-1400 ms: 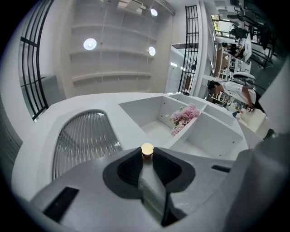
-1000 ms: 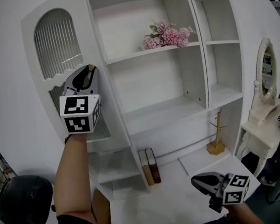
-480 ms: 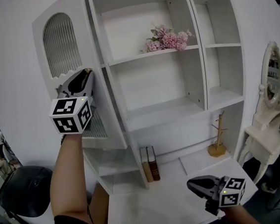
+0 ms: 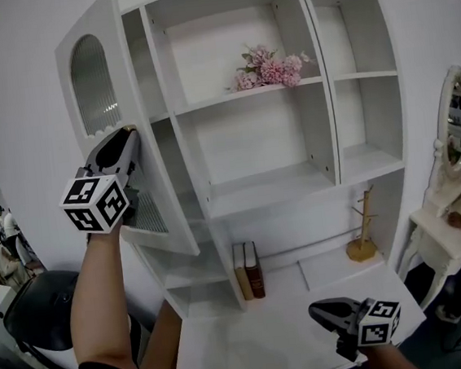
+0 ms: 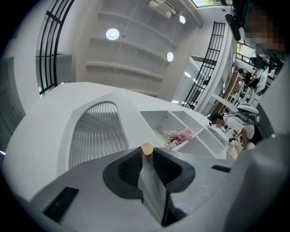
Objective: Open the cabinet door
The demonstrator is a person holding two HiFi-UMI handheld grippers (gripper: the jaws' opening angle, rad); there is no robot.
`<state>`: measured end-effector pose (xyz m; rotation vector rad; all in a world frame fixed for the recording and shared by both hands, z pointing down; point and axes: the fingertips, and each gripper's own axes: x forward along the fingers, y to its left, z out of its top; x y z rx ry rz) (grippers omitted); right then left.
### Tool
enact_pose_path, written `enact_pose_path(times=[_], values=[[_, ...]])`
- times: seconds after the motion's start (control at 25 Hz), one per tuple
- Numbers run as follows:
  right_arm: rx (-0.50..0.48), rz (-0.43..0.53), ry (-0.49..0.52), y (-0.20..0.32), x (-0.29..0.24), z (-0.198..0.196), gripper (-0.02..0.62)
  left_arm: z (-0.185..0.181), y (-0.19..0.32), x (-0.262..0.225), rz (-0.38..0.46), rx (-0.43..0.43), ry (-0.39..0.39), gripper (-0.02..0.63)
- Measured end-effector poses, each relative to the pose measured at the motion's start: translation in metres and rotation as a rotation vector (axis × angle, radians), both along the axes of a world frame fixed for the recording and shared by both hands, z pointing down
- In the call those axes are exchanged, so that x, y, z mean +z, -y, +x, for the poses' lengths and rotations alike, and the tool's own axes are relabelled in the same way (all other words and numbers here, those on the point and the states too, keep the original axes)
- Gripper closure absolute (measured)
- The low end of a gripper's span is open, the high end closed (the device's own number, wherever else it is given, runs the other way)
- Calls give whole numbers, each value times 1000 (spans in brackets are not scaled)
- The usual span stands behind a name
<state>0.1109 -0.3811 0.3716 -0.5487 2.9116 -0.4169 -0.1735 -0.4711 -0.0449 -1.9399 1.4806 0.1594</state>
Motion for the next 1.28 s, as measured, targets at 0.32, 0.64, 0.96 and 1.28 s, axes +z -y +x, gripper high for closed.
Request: enact_pose_path(times=[0.32, 0.64, 0.96, 1.28], values=[[-19, -5, -16, -11, 3, -8, 591, -10, -30, -1, 11, 50, -16, 531], [-56, -2, -24, -28, 0, -46, 591, -23, -54, -4, 13, 124, -23, 531], [-44, 13, -22, -41, -6, -77, 591, -35, -72, -3, 18, 193, -11, 529], [-30, 32, -22, -53, -12, -109, 591, -46, -87, -3, 23, 275, -14, 529]])
